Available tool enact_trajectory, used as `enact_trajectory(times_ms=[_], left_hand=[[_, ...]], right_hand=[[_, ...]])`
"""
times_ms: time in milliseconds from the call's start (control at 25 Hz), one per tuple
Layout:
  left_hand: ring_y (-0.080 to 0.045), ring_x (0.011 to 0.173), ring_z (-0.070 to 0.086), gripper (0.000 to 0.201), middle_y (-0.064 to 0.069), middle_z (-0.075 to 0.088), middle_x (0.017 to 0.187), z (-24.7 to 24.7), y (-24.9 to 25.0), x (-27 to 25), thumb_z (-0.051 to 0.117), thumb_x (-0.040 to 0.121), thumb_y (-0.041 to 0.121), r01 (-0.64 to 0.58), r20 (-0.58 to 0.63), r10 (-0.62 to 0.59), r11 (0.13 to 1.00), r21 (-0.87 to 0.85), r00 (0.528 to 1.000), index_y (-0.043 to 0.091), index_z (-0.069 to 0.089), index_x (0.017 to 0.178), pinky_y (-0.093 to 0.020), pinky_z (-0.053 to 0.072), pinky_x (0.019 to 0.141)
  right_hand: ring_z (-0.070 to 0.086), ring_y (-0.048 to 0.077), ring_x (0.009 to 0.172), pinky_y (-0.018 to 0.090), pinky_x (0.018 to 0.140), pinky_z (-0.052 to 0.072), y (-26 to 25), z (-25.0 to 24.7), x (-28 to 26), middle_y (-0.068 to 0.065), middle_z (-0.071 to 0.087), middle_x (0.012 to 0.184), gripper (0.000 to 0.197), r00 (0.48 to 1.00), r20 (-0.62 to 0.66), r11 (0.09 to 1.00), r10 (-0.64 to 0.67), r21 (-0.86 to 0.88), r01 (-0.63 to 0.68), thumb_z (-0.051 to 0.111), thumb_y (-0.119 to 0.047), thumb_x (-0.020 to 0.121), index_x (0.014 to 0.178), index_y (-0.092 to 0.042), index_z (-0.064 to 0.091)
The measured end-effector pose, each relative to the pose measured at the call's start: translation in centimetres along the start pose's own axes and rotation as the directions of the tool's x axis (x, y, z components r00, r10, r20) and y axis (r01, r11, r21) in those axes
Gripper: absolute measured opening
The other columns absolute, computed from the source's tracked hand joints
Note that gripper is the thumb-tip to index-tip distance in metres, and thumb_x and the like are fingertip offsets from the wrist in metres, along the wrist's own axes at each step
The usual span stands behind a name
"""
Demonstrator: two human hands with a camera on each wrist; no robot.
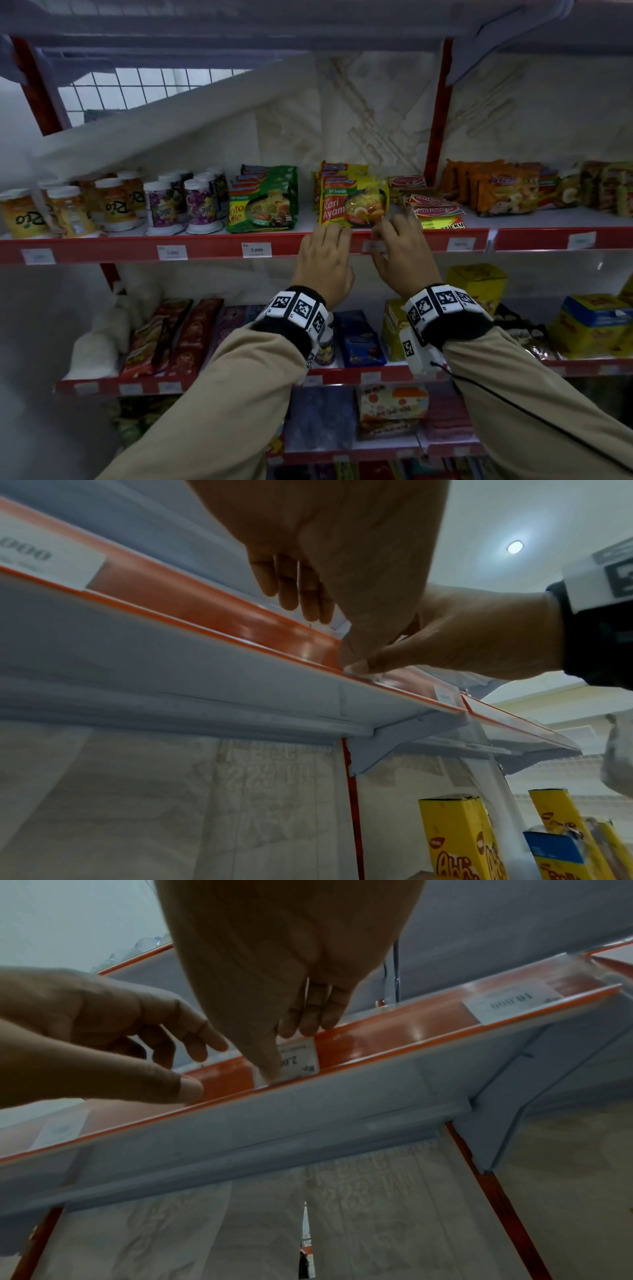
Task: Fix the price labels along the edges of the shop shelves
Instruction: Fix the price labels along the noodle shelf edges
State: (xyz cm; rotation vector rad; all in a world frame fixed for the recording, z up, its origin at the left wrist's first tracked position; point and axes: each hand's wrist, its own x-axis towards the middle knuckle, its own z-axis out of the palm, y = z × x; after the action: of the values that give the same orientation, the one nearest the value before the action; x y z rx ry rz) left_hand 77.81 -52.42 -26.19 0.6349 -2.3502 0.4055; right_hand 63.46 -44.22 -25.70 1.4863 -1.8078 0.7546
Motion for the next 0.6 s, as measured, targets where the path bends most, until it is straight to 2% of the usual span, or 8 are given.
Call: enact_trajectory(times_ms=[160, 240, 320, 440, 520, 600], left_hand=[[-0.029, 0.101, 0.046, 0.042, -0.01, 0.05, 0.111, 0.3, 0.9, 0.2, 0.06, 0.074, 0.035, 0.067, -0.014, -0.066, 0.996, 0.05, 0.998, 0.012, 0.052, 0.108, -0.039, 0.037, 0.08], [-0.03, 0.1, 0.046, 0.036, -0.011, 0.05, 0.11, 0.4, 1.0, 0.2, 0.058, 0.076, 0.032, 0.09, -0.033, -0.089, 0.996, 0.023, 0.996, 0.011, 0.053, 0.104, -0.039, 0.036, 0.081], [-0.03, 0.097, 0.046, 0.031, -0.012, 0.051, 0.107, 0.5, 1.1, 0.3, 0.058, 0.076, 0.027, 0.102, -0.053, -0.104, 0.994, -0.037, 0.993, 0.008, 0.054, 0.1, -0.038, 0.036, 0.079], [-0.03, 0.093, 0.048, 0.027, -0.012, 0.051, 0.103, 0.5, 1.0, 0.8, 0.059, 0.08, 0.027, 0.118, -0.064, -0.126, 0.987, -0.108, 0.99, 0.007, 0.056, 0.098, -0.038, 0.037, 0.074], [-0.028, 0.092, 0.048, 0.026, -0.011, 0.051, 0.101, 0.7, 0.7, 1.0, 0.056, 0.087, 0.03, 0.117, -0.088, -0.132, 0.98, -0.162, 0.987, 0.008, 0.058, 0.1, -0.038, 0.039, 0.074], [-0.027, 0.092, 0.049, 0.03, -0.011, 0.053, 0.1, 1.0, 0.4, 1.0, 0.053, 0.092, 0.032, 0.114, -0.131, -0.151, 0.96, -0.256, 0.98, 0.007, 0.06, 0.107, -0.037, 0.04, 0.076]], right_hand=[[0.049, 0.034, 0.091, 0.047, 0.084, 0.044, 0.7, -0.3, -0.3, 0.012, 0.061, 0.098, 0.024, 0.996, 0.073, 0.997, -0.054, -0.057, 0.058, 0.068, -0.009, 0.076, 0.099, -0.008, 0.06], [0.048, 0.034, 0.093, 0.044, 0.083, 0.042, 0.7, -0.4, -0.1, 0.011, 0.061, 0.101, 0.024, 0.988, 0.147, 0.994, -0.054, -0.086, 0.067, 0.067, -0.013, 0.079, 0.102, -0.009, 0.061], [0.047, 0.032, 0.095, 0.042, 0.081, 0.04, 0.7, -0.7, 0.3, 0.01, 0.061, 0.101, 0.018, 0.984, 0.175, 0.998, -0.038, -0.042, 0.046, 0.064, -0.016, 0.083, 0.1, -0.011, 0.062], [0.053, 0.023, 0.088, 0.038, 0.077, 0.045, 1.1, -1.4, 1.1, 0.002, 0.063, 0.09, 0.007, 0.99, 0.128, 0.96, 0.059, 0.264, -0.091, 0.062, -0.011, 0.084, 0.089, -0.014, 0.063], [0.06, 0.009, 0.077, 0.029, 0.071, 0.049, 1.4, -1.8, 1.7, -0.005, 0.065, 0.08, 0.009, 0.972, 0.103, 0.843, 0.211, 0.484, -0.234, 0.064, -0.008, 0.083, 0.085, -0.016, 0.063], [0.06, -0.001, 0.072, 0.019, 0.066, 0.049, 1.1, -2.1, 2.0, -0.008, 0.064, 0.078, 0.013, 0.938, 0.094, 0.704, 0.334, 0.637, -0.314, 0.066, -0.005, 0.083, 0.087, -0.016, 0.061]])
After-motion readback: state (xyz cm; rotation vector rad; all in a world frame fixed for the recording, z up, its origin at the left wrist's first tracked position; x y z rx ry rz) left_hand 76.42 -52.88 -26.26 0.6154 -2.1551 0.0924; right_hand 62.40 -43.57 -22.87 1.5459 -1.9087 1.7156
